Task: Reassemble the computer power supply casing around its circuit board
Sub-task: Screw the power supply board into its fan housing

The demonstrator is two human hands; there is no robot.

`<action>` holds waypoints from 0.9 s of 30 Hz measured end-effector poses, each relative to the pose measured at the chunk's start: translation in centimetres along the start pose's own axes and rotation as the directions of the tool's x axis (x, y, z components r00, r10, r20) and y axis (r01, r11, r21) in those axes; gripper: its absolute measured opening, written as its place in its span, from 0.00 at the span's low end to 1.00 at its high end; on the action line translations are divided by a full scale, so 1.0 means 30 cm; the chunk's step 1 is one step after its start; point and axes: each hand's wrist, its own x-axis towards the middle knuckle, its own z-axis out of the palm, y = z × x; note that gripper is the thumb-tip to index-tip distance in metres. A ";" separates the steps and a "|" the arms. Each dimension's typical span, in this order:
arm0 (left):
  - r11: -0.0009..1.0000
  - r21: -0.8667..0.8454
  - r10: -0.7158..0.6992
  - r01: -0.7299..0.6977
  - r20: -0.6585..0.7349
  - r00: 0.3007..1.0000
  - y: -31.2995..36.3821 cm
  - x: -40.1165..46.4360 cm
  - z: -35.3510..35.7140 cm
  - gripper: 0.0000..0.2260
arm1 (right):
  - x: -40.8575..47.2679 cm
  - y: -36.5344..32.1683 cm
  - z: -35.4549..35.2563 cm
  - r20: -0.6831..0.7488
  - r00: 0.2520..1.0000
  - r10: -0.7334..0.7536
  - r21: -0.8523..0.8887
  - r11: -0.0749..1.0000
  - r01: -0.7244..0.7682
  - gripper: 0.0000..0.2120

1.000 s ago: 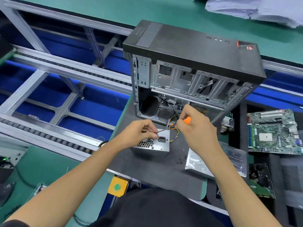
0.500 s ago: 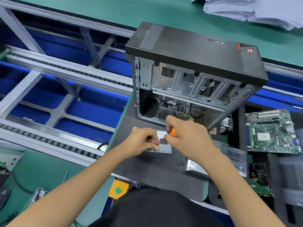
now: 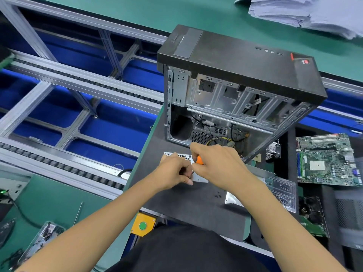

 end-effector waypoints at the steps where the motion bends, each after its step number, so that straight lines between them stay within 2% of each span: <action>1: 1.000 -0.008 0.001 -0.001 0.004 1.000 -0.002 0.002 -0.001 0.12 | 0.003 0.001 0.000 -0.002 1.000 0.000 -0.005 1.000 0.000 0.07; 10: 0.998 0.067 -0.014 0.011 0.051 0.999 0.020 0.013 -0.025 0.12 | 0.035 -0.011 0.012 0.006 1.000 0.009 -0.054 0.999 -0.008 0.07; 13: 1.000 0.026 -0.002 0.001 0.043 0.999 0.018 0.001 -0.028 0.08 | 0.047 -0.025 0.014 0.030 0.999 -0.033 -0.093 0.995 0.036 0.08; 17: 0.999 -0.040 -0.006 0.008 0.038 0.999 0.020 -0.003 -0.031 0.09 | 0.057 -0.035 -0.004 0.096 0.990 -0.106 -0.093 0.989 0.114 0.08; 21: 1.000 -0.020 0.019 -0.018 0.050 0.999 0.020 -0.003 -0.039 0.09 | 0.061 -0.016 -0.037 0.169 0.975 -0.141 -0.084 0.984 0.157 0.10; 24: 0.997 -0.045 0.069 -0.066 0.070 0.995 0.003 -0.018 -0.056 0.06 | 0.059 0.000 -0.047 0.176 0.974 -0.146 -0.086 0.983 0.163 0.10; 27: 0.995 -0.083 0.063 -0.059 0.051 0.997 -0.007 -0.032 -0.076 0.05 | 0.073 0.003 -0.048 0.140 0.974 -0.177 -0.192 0.960 0.202 0.11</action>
